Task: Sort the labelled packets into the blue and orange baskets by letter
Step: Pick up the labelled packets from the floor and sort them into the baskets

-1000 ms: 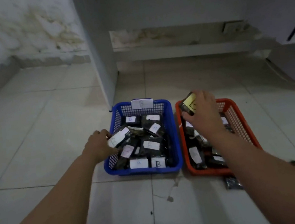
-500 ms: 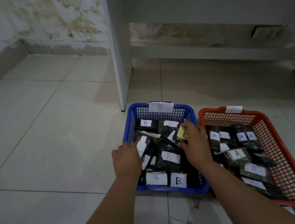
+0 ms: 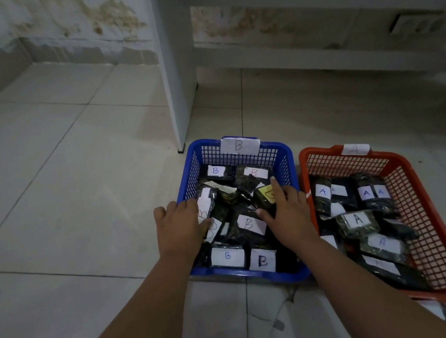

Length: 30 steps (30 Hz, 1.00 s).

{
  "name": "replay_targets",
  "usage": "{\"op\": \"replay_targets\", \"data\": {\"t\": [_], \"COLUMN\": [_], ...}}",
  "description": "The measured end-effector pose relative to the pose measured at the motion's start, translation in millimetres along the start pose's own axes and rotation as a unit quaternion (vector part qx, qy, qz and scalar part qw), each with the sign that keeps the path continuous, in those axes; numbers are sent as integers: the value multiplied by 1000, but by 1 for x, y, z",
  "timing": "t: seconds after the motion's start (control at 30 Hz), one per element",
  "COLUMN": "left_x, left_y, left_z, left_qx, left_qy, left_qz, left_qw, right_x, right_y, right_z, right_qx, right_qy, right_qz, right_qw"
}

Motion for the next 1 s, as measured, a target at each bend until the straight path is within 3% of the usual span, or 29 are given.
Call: {"op": "replay_targets", "data": {"t": [0.13,0.27,0.4,0.53,0.67,0.77,1.0], "left_x": [-21,-47,-68,-76,-66,-58,-11], "left_y": [3,7,9,7,-10,-33,-124], "left_z": [3,20,61,134,229,297,403], "left_qx": [23,60,101,198,345,432,581], "left_qy": [-67,-134,-145,-151,-112,-91,-101], "left_qz": [40,66,46,-3,-51,-60,-102], "left_qw": [997,987,983,969,931,895,801], "right_x": [-43,-81,-119,-123,-114,-117,-107], "right_y": [-5,-12,-30,-57,-89,-112,-186], "right_z": [-3,9,50,100,146,197,358], "right_qx": [-31,-61,-47,-28,-44,-22,147], "right_qy": [59,137,176,125,39,49,120], "right_qz": [48,4,3,-30,-87,-90,-48], "right_qw": [997,989,983,991,994,994,981]}}
Point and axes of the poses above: each hand's wrist, its own y-axis towards the middle knuckle, its own x-axis out of the palm, z = x × y, the point moved 10 cm from there along y, towards the middle knuckle, and after that the axes turned 11 degrees about x, right-handed, at the moved point
